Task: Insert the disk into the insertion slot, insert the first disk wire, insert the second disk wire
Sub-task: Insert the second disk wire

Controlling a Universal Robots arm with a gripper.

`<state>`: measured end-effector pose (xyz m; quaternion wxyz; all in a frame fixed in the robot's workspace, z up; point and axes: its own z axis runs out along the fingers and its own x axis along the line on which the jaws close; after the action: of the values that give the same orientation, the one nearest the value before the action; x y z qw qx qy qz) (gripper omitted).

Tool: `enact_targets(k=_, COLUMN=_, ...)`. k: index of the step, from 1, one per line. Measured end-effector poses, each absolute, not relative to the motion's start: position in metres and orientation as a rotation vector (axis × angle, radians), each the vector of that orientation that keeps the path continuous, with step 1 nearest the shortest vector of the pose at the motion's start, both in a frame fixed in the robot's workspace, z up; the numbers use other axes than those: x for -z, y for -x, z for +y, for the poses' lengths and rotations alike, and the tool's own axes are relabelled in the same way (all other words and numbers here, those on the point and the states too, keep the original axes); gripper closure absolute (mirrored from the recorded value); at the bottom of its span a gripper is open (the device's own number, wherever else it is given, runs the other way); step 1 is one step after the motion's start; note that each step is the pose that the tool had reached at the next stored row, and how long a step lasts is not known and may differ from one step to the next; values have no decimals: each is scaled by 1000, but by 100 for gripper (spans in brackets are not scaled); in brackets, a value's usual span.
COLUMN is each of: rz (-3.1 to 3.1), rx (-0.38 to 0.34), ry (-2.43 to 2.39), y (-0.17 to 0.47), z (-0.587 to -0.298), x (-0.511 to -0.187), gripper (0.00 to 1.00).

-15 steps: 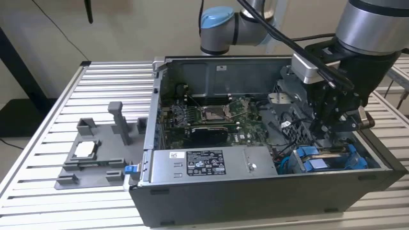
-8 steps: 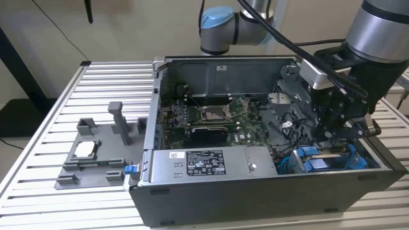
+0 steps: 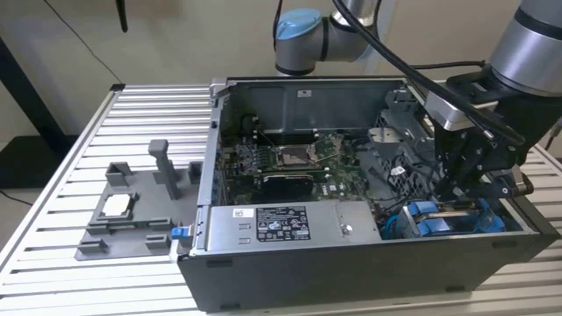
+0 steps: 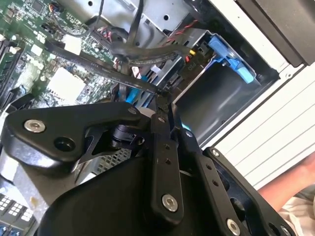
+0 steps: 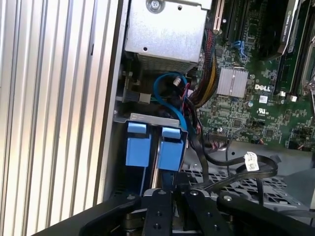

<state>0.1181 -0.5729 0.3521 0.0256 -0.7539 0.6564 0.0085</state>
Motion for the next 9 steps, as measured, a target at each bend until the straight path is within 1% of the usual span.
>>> enact_targets(k=4, rz=2036, rx=-44, ry=2337, y=-124, z=-574, x=-349, gripper=84)
enact_targets(k=9, rz=2069, rx=-46, ry=2309, y=-124, z=-574, x=-346, gripper=84)
